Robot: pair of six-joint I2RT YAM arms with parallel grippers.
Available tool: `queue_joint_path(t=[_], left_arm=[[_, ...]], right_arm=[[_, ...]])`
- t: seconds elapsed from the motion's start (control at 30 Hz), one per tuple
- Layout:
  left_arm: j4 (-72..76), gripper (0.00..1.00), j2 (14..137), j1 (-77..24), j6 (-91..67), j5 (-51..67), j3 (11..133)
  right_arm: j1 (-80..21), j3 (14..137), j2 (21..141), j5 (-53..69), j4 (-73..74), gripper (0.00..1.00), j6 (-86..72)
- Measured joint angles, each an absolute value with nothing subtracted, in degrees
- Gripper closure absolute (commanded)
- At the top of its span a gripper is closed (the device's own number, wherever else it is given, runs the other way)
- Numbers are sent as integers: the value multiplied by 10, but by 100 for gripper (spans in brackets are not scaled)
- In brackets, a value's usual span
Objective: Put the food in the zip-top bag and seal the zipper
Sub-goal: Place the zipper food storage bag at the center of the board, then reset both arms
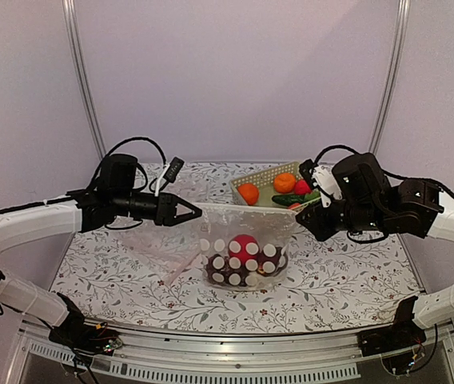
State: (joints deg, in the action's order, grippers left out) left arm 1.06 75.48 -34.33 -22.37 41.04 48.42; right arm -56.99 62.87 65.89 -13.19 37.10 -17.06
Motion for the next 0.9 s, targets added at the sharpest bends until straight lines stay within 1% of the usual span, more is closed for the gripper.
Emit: queue_joint_path(t=[0.1,0.2,0.27,0.3,0.4,0.47,0.77,0.9], left_arm=[[15,36,755,-346,-223,393,484],[12,15,751,-347,-220,371,484],[8,8,742,-348,-219,349,483],[7,5,736,-348,-218,339,482],[6,1,708,-348,-215,303,478],[6,0,693,-348,-212,289,477],[-15,1,656,-343,-211,244,481],[-24,0,658,-329,-211,223,494]], right_arm=[[-570,629,659,-136,368,55,-177],[-570,629,658,-141,368,37,-177],[-570,629,658,-144,368,24,-178],[-570,629,657,-145,368,19,-179],[-570,629,656,-150,369,8,-180],[-570,632,655,-157,369,2,-176],[-568,688,656,-170,373,1,-165],[-542,717,670,-170,369,1,-165]])
